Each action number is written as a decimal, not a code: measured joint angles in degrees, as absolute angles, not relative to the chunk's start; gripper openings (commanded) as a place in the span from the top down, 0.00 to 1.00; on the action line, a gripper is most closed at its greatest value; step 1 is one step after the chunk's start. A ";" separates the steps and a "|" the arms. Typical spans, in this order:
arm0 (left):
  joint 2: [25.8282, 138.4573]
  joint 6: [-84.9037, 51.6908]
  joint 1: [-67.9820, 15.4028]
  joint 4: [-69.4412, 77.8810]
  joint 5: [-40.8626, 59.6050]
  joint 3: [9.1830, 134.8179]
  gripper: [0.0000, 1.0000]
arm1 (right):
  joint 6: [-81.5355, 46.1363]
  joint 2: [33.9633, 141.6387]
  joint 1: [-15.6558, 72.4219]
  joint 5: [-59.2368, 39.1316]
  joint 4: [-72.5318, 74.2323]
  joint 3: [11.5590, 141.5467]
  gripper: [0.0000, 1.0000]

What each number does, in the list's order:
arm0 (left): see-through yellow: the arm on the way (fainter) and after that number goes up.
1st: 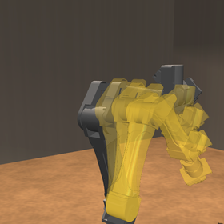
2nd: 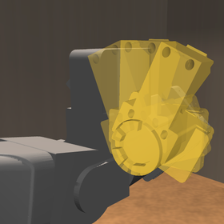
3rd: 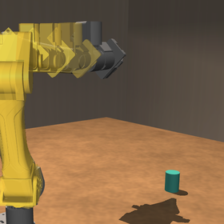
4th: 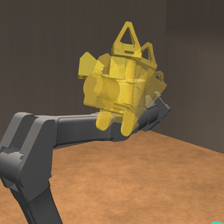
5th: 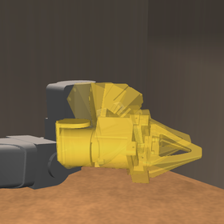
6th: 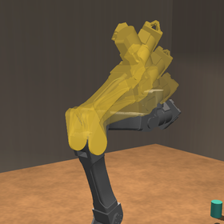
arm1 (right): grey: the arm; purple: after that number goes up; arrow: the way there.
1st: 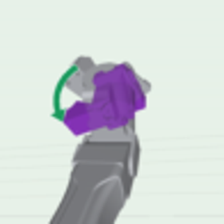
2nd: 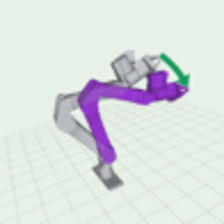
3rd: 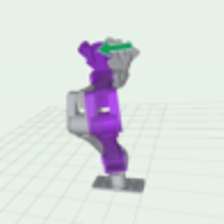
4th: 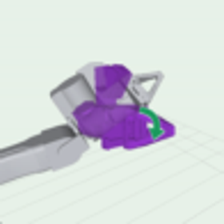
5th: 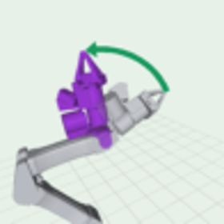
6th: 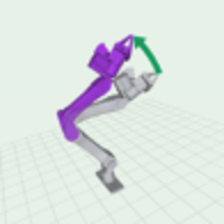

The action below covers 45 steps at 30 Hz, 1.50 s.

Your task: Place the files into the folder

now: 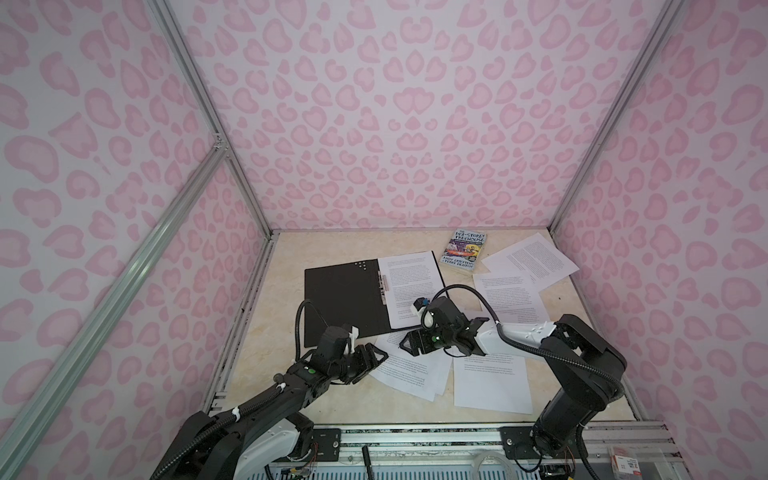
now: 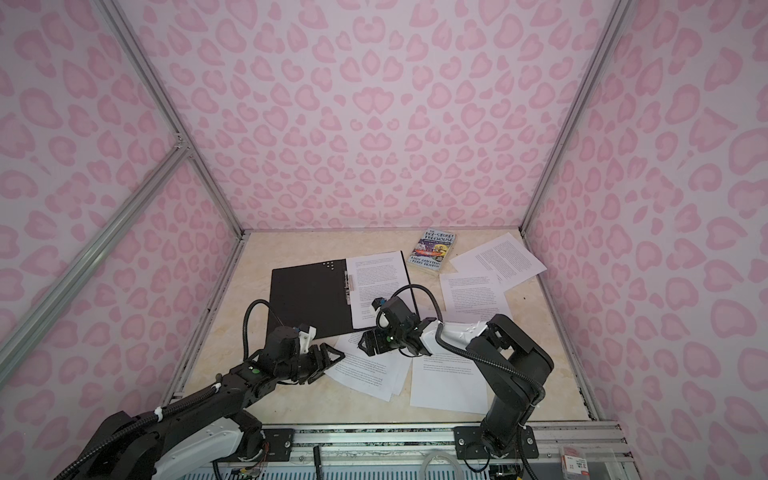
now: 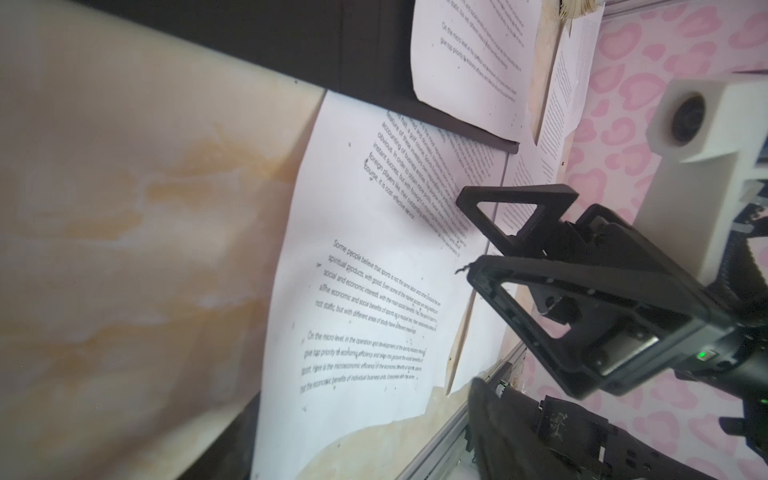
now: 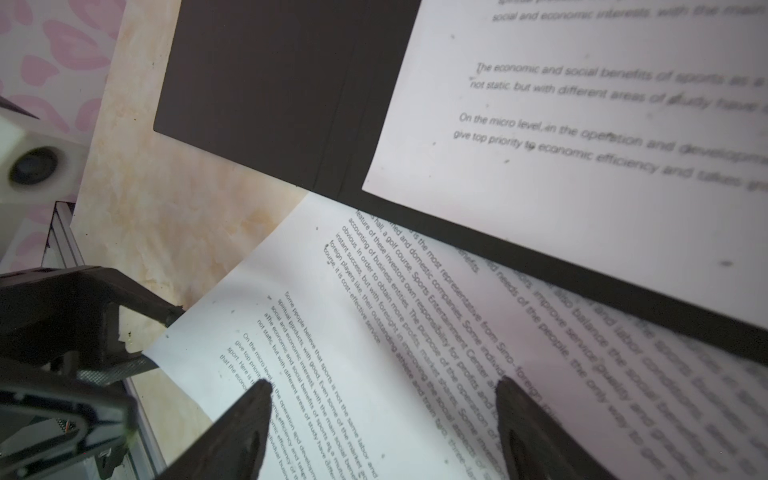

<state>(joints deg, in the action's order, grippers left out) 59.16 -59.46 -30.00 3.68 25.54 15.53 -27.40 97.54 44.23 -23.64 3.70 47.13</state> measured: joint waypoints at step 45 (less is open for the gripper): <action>44.25 -54.37 -30.11 -14.48 27.00 27.24 0.97 | -25.98 87.29 41.25 -5.54 -4.58 45.25 0.16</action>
